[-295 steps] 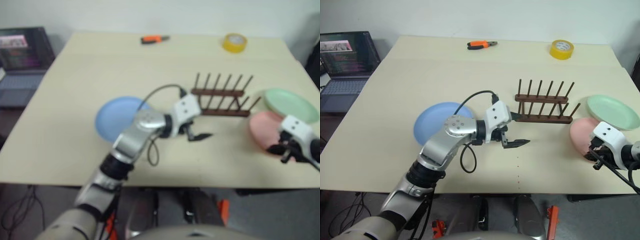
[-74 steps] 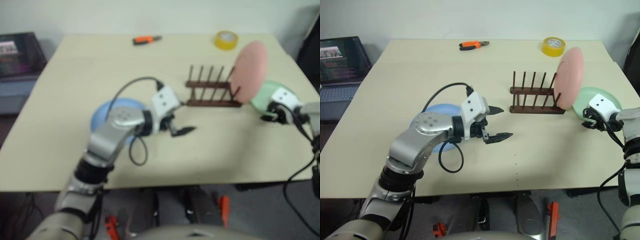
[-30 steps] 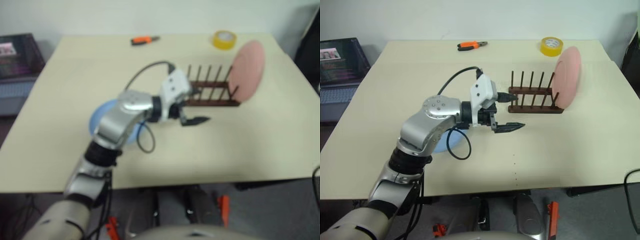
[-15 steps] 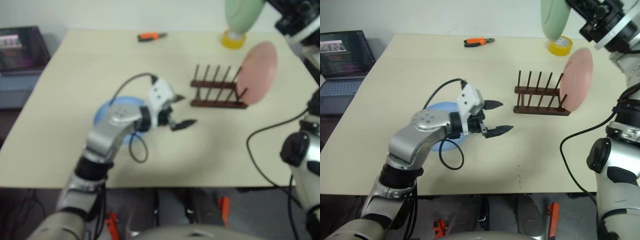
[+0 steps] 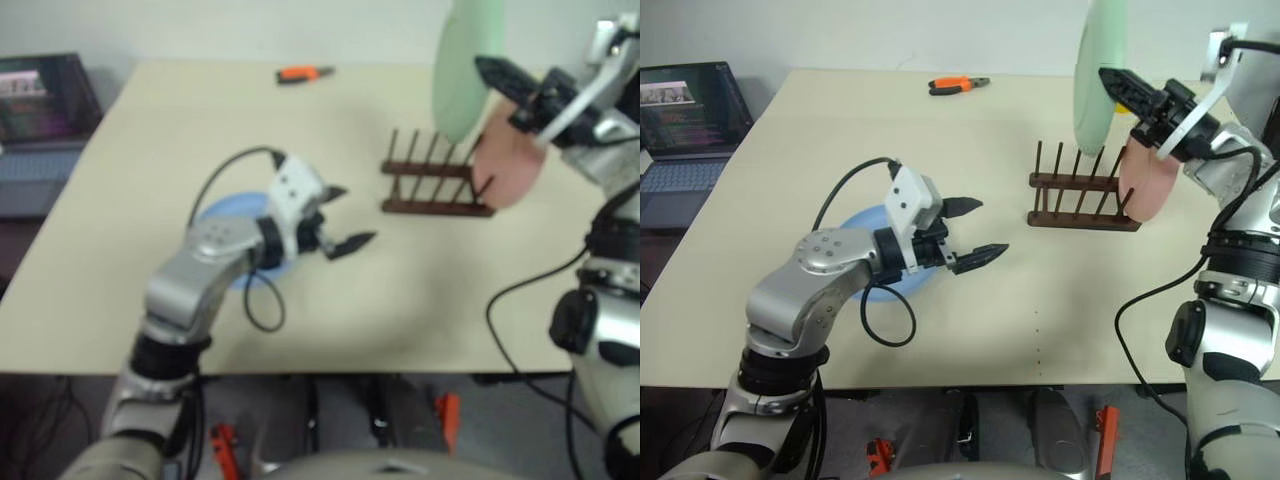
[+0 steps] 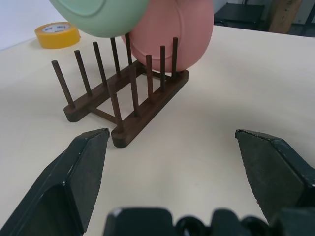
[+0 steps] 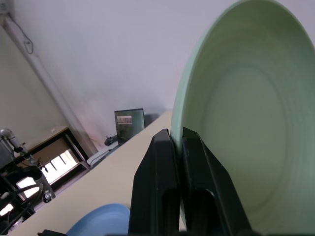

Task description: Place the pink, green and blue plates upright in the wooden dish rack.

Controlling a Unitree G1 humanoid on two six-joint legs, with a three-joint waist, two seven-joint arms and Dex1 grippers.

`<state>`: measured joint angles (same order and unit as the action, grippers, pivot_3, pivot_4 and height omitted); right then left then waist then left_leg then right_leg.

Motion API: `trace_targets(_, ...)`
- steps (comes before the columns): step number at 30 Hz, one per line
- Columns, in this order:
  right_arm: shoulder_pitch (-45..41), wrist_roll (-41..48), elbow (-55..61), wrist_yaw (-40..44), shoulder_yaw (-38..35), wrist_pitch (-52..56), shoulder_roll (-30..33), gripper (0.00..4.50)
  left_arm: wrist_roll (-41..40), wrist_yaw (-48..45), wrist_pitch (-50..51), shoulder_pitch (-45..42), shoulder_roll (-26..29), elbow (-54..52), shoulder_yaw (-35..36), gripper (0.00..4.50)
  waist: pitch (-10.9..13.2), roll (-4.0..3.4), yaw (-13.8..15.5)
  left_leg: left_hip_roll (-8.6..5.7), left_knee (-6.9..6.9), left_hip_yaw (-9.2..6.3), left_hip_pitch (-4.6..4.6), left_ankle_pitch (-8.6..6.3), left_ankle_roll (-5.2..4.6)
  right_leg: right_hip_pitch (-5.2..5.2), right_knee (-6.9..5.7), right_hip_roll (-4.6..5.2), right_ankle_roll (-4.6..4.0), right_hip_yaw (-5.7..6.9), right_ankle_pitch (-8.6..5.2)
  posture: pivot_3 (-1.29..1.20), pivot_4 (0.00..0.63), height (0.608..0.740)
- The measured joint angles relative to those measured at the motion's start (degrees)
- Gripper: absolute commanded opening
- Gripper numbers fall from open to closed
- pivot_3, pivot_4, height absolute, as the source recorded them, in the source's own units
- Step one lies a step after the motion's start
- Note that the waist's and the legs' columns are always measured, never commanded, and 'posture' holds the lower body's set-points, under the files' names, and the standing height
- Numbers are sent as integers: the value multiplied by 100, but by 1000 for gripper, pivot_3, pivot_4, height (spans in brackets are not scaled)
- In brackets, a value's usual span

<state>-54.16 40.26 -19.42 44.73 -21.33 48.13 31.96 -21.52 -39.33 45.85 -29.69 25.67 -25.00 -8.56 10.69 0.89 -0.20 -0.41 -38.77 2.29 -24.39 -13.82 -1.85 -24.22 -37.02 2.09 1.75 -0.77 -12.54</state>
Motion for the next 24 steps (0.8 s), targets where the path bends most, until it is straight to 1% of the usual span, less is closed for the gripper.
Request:
trace_targets(11, 303, 185, 295, -168, -10, 68, -12, 26, -7, -6, 7, -96, 74, 17, -14, 4500, 0, 0, -2, 0, -1, 0, 1, 0, 0, 1, 1, -5, 1, 0, 0, 0, 150, 740)
trace_targets(21, 440, 266, 331, -260, -65, 110, 58, 26, -7, -9, 7, -97, 74, 45, -59, 4500, 0, 0, -2, 1, -1, 1, 1, 0, 0, 1, 2, -6, 1, -1, 0, 0, 150, 740)
trace_targets(24, 609, 274, 411, -260, -64, 151, 76, 26, -7, -9, 6, -97, 75, 60, -77, 4500, 0, 0, -2, 1, -1, 1, 1, 0, 0, 1, 3, -6, 1, -1, -1, 0, 150, 740)
